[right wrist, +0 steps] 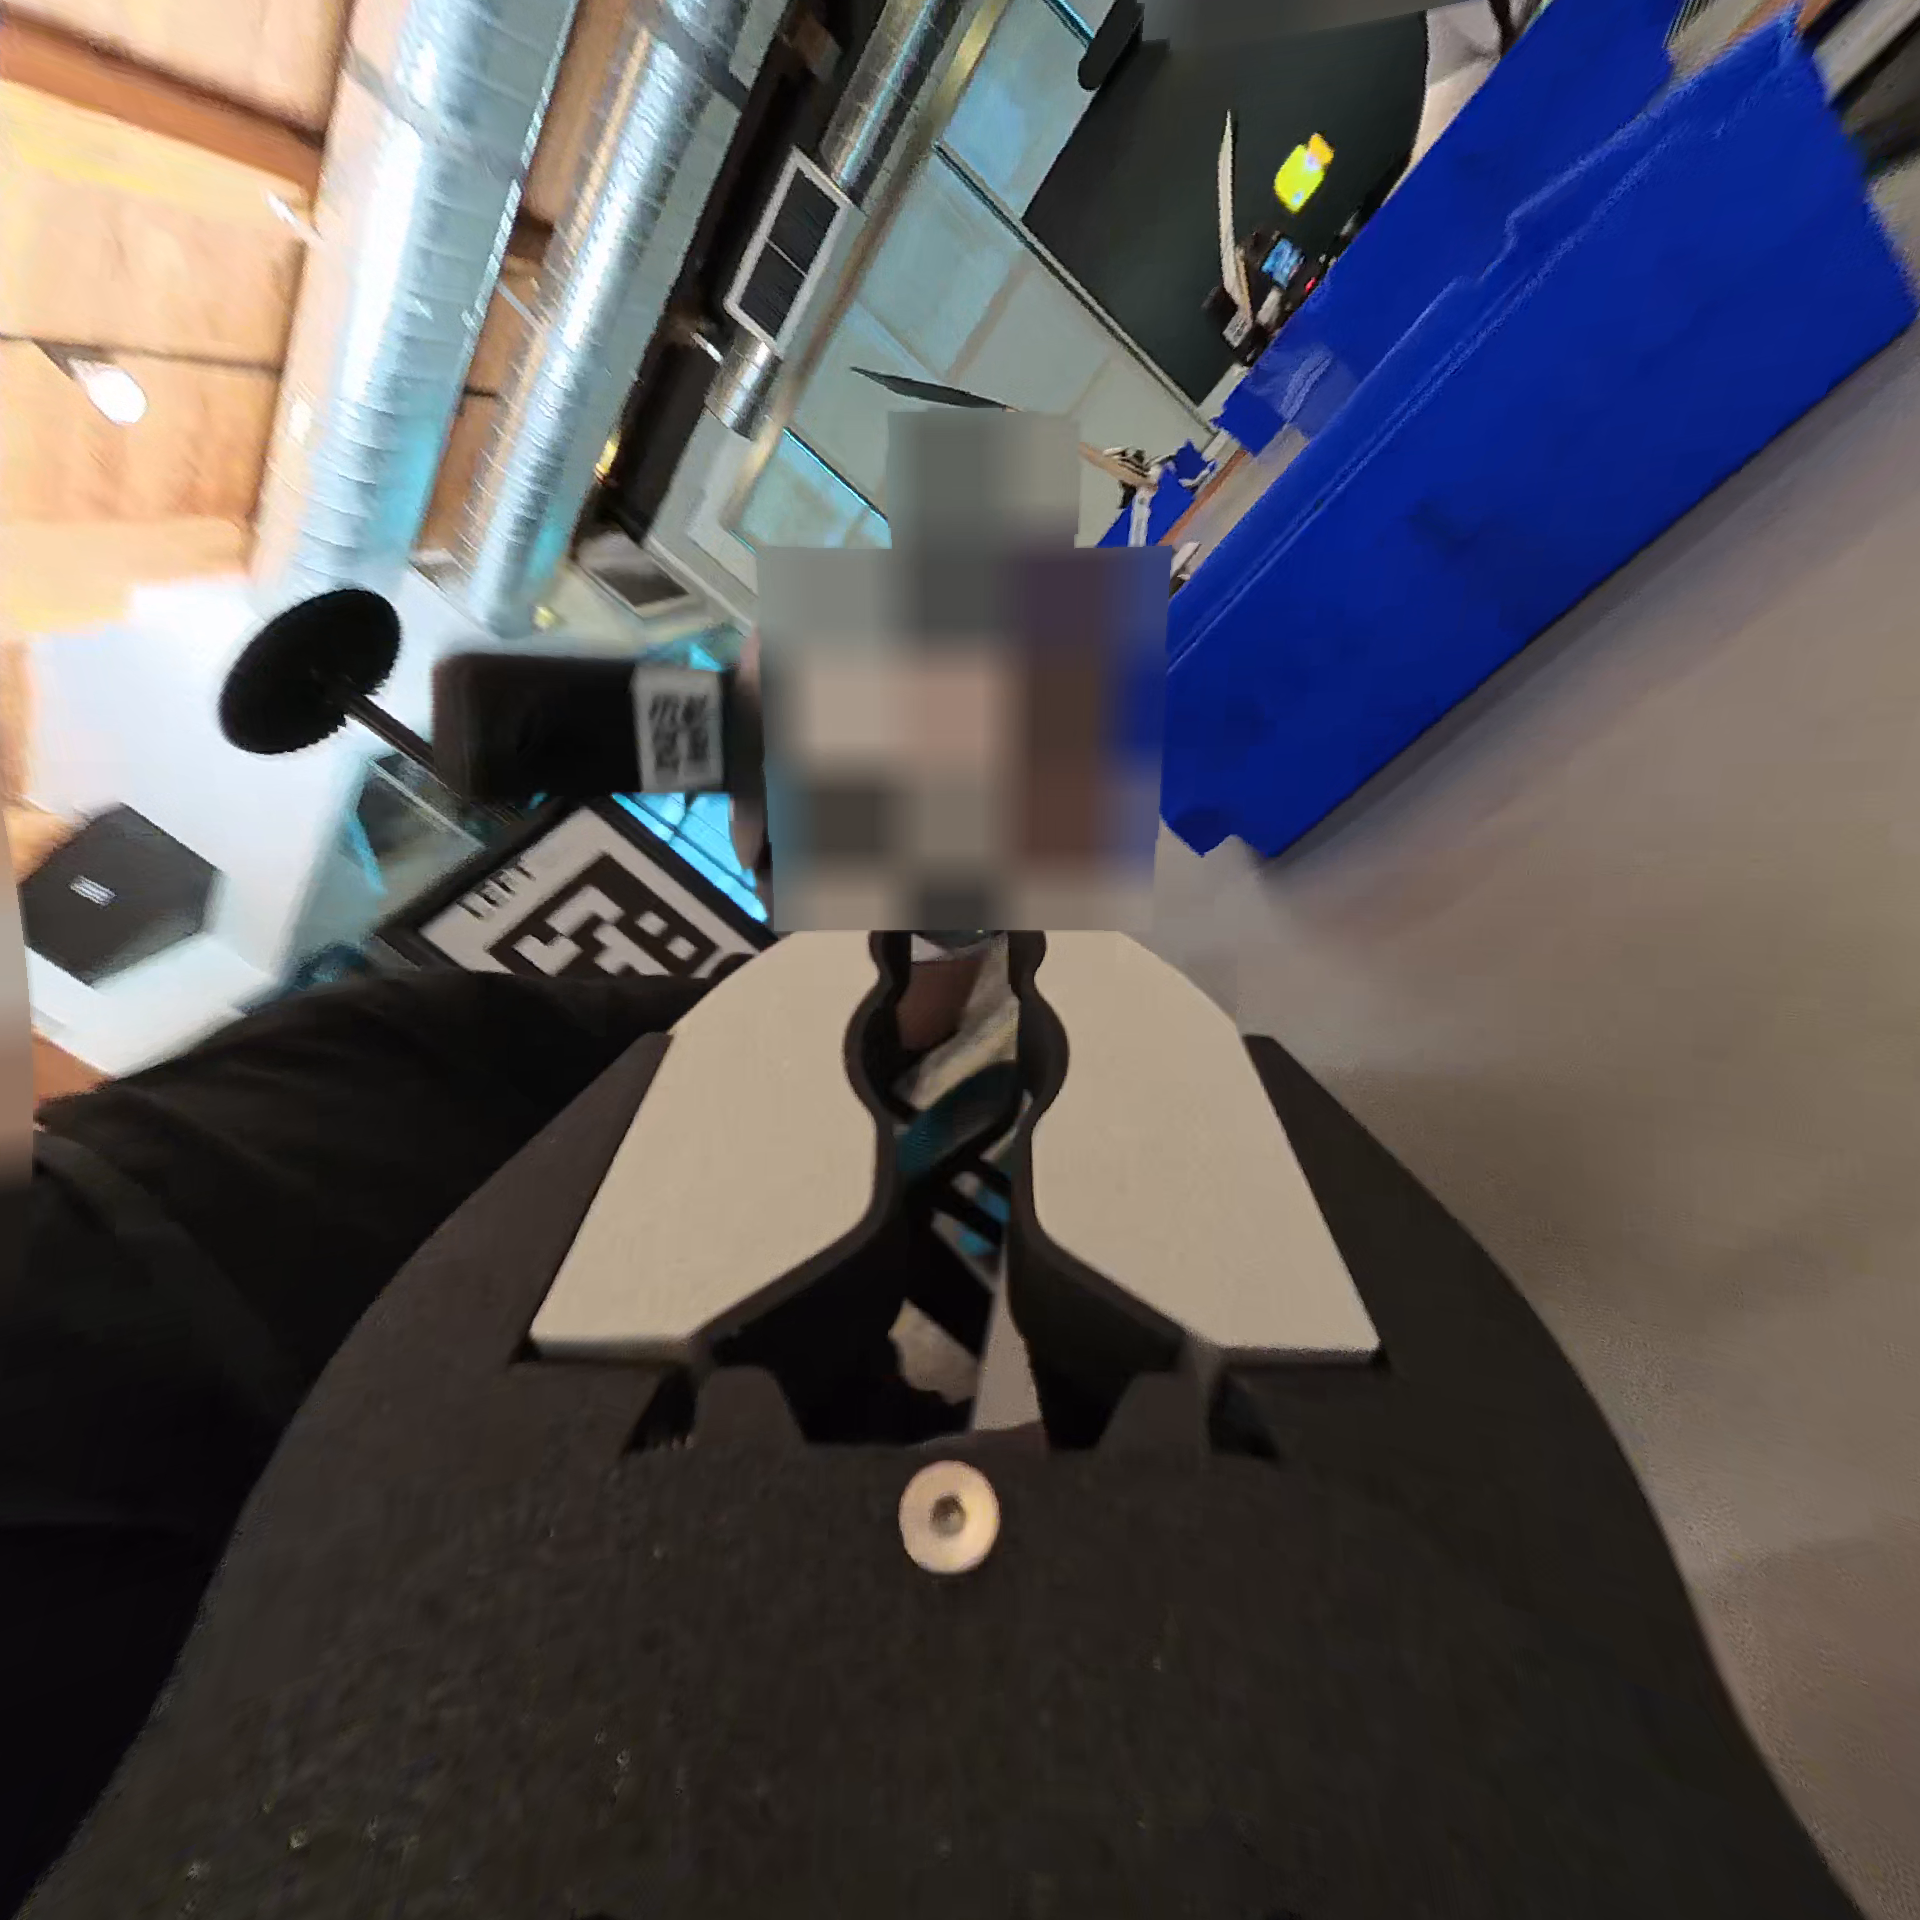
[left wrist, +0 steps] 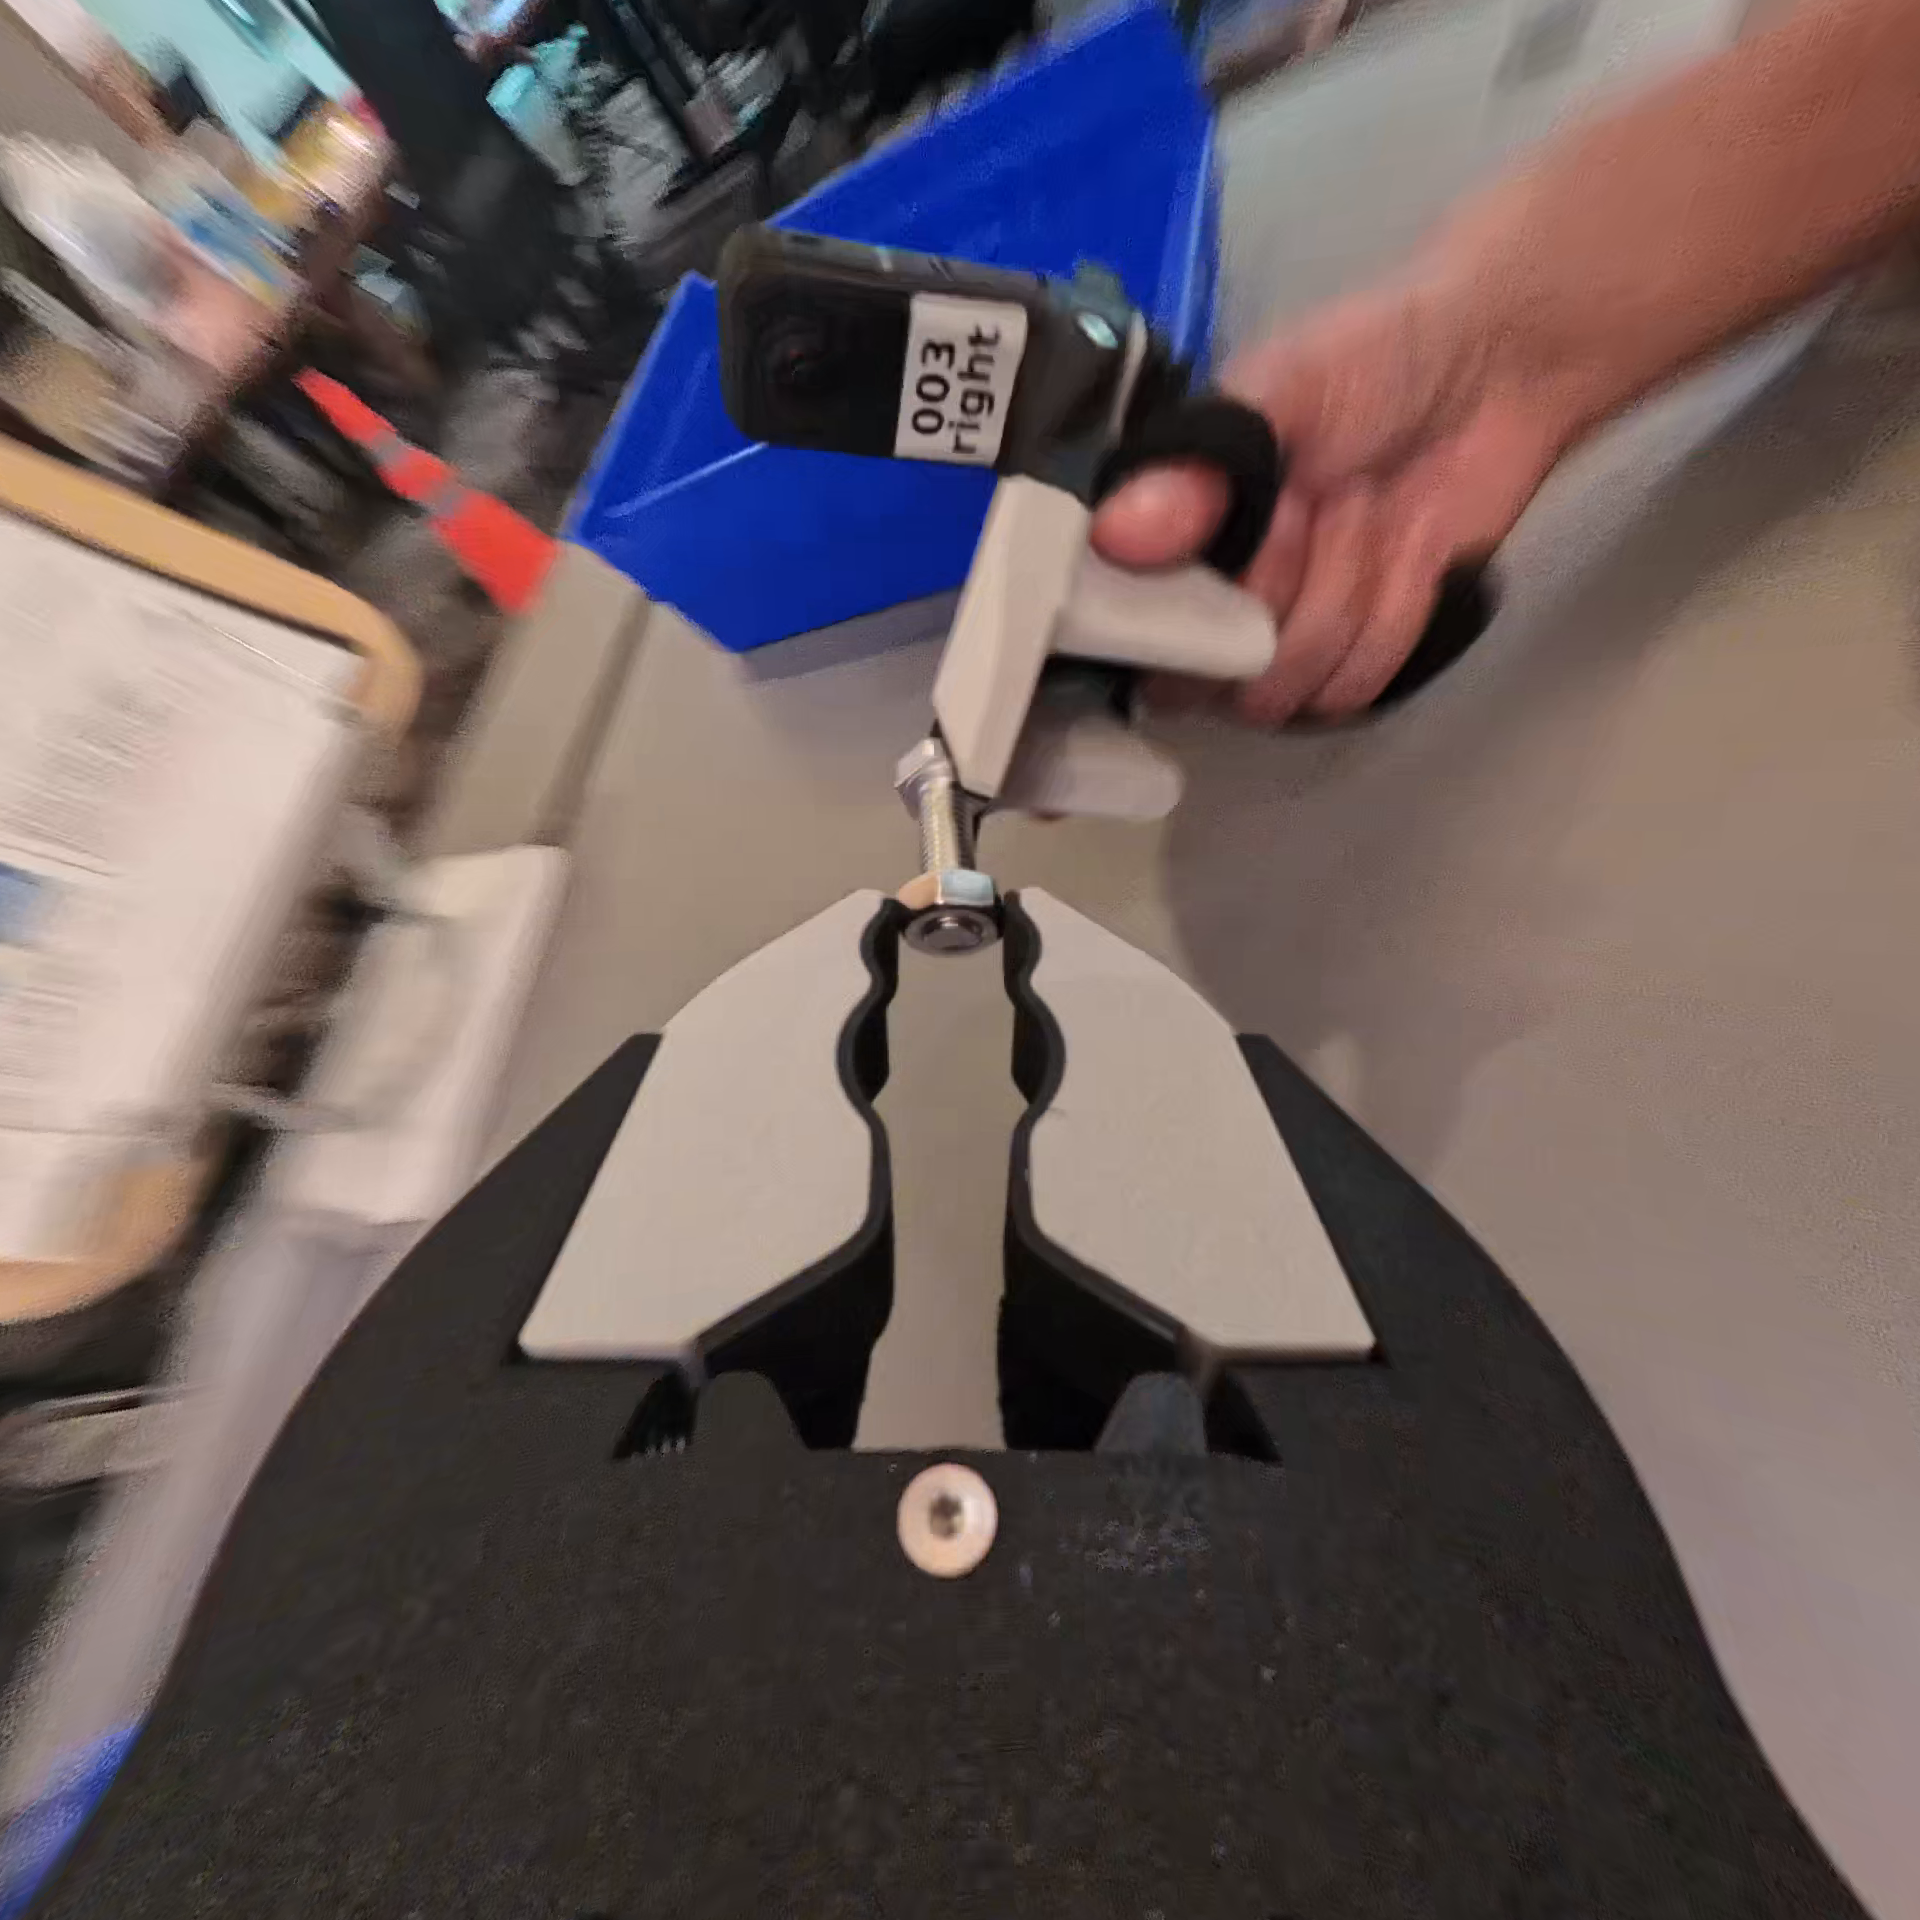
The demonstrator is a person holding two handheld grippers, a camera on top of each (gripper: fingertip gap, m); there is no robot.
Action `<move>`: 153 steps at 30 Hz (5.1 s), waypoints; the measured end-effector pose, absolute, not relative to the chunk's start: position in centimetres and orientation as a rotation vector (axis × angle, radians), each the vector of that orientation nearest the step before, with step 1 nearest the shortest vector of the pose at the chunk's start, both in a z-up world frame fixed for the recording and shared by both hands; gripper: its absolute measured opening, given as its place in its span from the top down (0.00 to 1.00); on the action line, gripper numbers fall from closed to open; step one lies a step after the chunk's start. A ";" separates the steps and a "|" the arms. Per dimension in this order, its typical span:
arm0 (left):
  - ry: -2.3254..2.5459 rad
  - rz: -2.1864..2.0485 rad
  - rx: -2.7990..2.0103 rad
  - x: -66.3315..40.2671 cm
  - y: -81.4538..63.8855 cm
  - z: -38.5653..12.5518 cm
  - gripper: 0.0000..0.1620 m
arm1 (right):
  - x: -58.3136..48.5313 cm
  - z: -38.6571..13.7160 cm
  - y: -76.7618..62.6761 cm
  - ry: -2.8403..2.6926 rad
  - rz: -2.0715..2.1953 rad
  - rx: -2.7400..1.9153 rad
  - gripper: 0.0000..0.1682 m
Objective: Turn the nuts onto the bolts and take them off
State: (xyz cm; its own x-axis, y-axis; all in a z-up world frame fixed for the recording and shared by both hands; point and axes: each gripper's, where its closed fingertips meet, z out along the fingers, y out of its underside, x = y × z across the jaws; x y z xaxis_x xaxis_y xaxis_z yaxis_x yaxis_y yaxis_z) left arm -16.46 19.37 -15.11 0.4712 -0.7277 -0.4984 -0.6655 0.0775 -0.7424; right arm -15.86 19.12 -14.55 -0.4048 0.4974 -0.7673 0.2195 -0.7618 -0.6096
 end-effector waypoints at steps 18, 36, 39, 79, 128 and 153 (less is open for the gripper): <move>0.786 -0.982 -1.744 -15.1 18.2 -14.6 0.83 | -15.6 -14.4 18.5 -1.208 1.976 -1.474 0.89; 1.136 -0.209 -1.715 -15.6 19.4 -15.0 0.69 | -15.4 -14.4 19.6 -1.039 2.209 -1.588 0.90; 0.925 -0.671 -1.788 -15.4 18.8 -14.2 0.68 | -15.2 -14.0 19.3 -1.143 2.047 -1.499 0.90; 1.239 0.129 -1.571 -16.4 19.6 -14.8 0.90 | -16.1 -14.5 20.0 -0.826 2.338 -1.640 0.90; 0.706 -0.994 -1.683 -16.4 17.4 -12.8 0.72 | -15.9 -12.8 17.7 -1.100 2.051 -1.420 0.90; 0.806 -0.414 -1.733 -15.7 18.0 -15.4 0.75 | -16.1 -13.4 19.6 -0.910 2.114 -1.525 0.90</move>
